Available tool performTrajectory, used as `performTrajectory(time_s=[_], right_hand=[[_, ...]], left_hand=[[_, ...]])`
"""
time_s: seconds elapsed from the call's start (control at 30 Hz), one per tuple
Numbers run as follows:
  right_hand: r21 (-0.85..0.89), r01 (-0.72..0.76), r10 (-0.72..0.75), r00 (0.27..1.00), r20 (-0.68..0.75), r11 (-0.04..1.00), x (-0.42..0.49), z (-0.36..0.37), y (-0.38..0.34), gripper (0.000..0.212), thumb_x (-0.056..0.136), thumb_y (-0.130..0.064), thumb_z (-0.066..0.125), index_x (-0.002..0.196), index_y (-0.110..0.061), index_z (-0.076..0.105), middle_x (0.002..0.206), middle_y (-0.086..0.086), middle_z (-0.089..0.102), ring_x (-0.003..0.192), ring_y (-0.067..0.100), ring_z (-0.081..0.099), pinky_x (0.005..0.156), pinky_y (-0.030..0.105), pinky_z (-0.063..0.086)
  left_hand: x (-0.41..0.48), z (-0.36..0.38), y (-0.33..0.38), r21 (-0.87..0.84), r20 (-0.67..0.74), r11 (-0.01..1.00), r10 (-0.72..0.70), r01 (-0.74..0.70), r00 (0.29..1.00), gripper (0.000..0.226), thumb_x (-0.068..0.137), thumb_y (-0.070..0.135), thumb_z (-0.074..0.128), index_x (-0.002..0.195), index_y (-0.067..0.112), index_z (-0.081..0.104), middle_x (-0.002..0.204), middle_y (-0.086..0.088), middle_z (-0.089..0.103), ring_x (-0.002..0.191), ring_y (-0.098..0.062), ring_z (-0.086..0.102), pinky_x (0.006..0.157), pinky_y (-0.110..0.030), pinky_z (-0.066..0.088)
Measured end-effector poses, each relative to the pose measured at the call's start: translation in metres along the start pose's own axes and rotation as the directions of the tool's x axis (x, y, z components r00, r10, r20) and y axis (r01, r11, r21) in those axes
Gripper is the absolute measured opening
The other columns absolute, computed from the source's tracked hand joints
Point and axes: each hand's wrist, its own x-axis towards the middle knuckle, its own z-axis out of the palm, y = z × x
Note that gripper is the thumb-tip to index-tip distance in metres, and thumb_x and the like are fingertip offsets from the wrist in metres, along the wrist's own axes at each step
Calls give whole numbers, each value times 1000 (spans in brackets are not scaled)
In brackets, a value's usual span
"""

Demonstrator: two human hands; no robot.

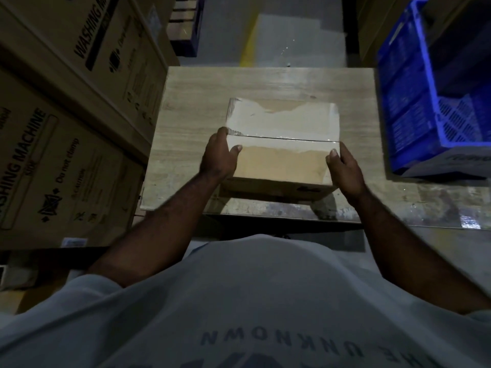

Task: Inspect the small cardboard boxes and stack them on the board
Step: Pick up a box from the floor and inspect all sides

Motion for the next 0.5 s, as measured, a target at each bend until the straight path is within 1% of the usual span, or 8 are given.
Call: performTrajectory(time_s=[0.07,0.13,0.2,0.23,0.3,0.37,0.43,0.5], right_hand=[[198,-68,67,998,12,978,0,3,7,94,84,-77,64,149,-12,50,146,10,61,136,24,57,118,44,43],[281,-126,132,991,-3,951,-3,4,10,89,85,-76,64,146,-13,53,143,2,63,134,12,58,121,41,38],[258,-157,166,986,-14,953,-7,5,3,59,104,-52,53,145,-10,54,141,-2,63,131,2,58,125,40,33],[228,-153,164,986,-32,962,-7,6,0,54,107,-41,50,147,-6,52,144,1,62,132,5,57,125,38,33],[178,-152,159,987,-26,972,-6,6,-8,55,106,-34,52,152,-5,47,149,9,57,137,15,56,120,34,40],[134,-148,143,988,50,980,-2,5,-15,50,107,-23,55,153,-8,45,149,12,57,135,22,57,114,32,47],[61,-103,96,990,104,993,4,0,-21,55,102,-22,66,152,-11,46,144,9,62,132,25,60,110,39,52],[-18,-51,53,991,125,999,11,-9,-33,69,91,-33,78,151,-16,48,140,6,65,127,24,64,106,48,54]], left_hand=[[-3,4,5,118,-16,993,30,-28,999,60,95,34,68,146,18,39,151,-12,41,129,-34,50,104,-49,47],[-7,8,10,197,-1,980,19,-18,1000,73,95,39,67,154,22,28,161,-12,26,138,-37,42,107,-54,44],[-9,12,16,151,33,988,-40,35,999,85,94,43,69,159,25,17,163,-15,23,140,-39,40,108,-54,43],[-8,12,18,85,52,993,-91,87,994,91,93,44,70,160,26,12,161,-17,28,138,-39,44,108,-53,45],[-5,12,18,-32,100,982,-185,189,978,102,89,45,74,161,26,5,154,-18,41,132,-39,51,104,-48,49],[0,8,17,-74,130,970,-220,231,967,115,84,45,81,162,24,0,151,-19,47,130,-39,54,102,-45,51],[4,2,16,-103,142,965,-226,242,964,128,76,43,89,163,24,-3,151,-18,48,130,-39,54,103,-42,51],[4,-2,20,-143,145,952,-251,271,957,132,73,40,92,164,24,-3,155,-15,46,133,-37,52,101,-35,47]])
